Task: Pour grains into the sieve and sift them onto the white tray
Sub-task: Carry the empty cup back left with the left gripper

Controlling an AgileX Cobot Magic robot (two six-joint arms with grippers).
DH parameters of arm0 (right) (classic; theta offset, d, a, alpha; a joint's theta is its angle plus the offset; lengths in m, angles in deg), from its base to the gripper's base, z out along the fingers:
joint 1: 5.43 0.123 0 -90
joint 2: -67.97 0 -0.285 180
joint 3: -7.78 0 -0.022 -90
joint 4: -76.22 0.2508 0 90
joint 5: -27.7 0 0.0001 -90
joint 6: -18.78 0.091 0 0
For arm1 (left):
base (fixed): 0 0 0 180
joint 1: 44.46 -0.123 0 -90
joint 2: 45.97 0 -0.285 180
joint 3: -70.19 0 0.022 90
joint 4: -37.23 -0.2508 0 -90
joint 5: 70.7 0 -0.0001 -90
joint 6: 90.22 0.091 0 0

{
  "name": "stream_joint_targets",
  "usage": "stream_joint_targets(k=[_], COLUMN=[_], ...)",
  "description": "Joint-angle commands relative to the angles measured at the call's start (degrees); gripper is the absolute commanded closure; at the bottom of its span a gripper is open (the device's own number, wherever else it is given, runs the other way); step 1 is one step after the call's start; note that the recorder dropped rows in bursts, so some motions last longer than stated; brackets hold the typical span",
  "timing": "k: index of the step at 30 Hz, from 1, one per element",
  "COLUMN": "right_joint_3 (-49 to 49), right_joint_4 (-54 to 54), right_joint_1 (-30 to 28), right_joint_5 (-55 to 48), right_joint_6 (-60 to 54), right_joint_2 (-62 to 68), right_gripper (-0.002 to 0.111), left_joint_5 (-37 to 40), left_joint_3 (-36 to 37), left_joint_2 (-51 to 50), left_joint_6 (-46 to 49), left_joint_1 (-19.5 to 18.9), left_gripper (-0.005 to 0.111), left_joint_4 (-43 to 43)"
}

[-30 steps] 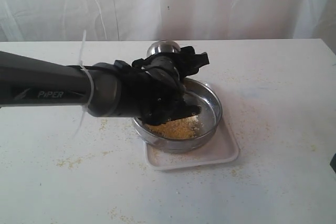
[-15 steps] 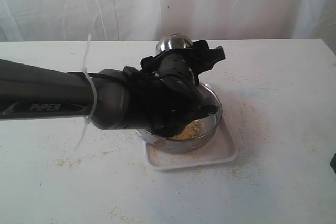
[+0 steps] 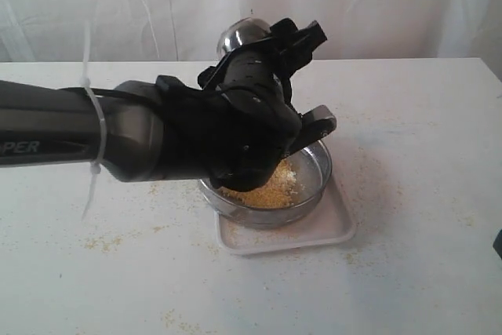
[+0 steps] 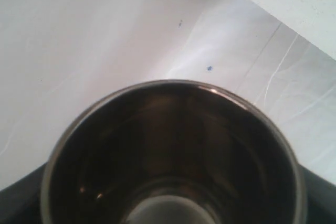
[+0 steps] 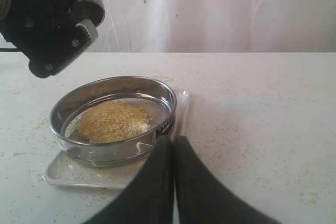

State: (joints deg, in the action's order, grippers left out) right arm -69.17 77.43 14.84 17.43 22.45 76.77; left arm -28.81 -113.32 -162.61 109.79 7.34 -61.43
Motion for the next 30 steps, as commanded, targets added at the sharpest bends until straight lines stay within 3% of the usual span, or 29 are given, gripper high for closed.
stream_joint_targets(k=[1,5,9,12,14,17,19,24,27,30], right_joint_3=[-0.3,-0.3,-0.3,-0.3,-0.3,-0.3,-0.3,-0.3,-0.3,-0.3], right_joint_4=[-0.2,-0.2,-0.2,-0.2,-0.2,-0.2,-0.2,-0.2,-0.2,-0.2], right_joint_1=[-0.4,-0.4,-0.4,-0.4,-0.4,-0.4,-0.4,-0.4,-0.4,-0.4], right_joint_5=[0.5,0.5,0.5,0.5,0.5,0.5,0.5,0.5,0.5,0.5], right_joint_6=[0.0,0.0,0.0,0.0,0.0,0.0,0.0,0.0,0.0,0.0], right_joint_2=[-0.4,-0.4,-0.4,-0.4,-0.4,-0.4,-0.4,-0.4,-0.4,-0.4], right_gripper=[0.108,0.108,0.108,0.108,0.108,0.108,0.108,0.108,0.108,0.108], left_joint_5=[1.3,2.0,-2.9,-14.1,-27.4,-51.2,-60.0,-76.1,-82.1,-85.5], left_joint_3=[0.1,0.2,6.8,15.2,21.5,33.8,40.6,50.1,54.5,57.1], left_joint_2=[2.5,7.0,16.9,26.0,30.2,32.6,32.3,31.4,30.8,29.2], left_joint_6=[-5.3,-11.1,-23.6,-38.2,-45.9,-45.3,-42.3,-33.8,-31.5,-31.5], left_joint_1=[0.2,-1.3,-6.7,-15.9,-24.8,-35.9,-41.1,-48.4,-51.3,-53.6], left_gripper=[0.107,0.107,0.107,0.107,0.107,0.107,0.107,0.107,0.107,0.107], left_joint_4=[-0.7,13.1,20.0,30.5,41.0,58.5,66.9,78.7,85.0,85.8])
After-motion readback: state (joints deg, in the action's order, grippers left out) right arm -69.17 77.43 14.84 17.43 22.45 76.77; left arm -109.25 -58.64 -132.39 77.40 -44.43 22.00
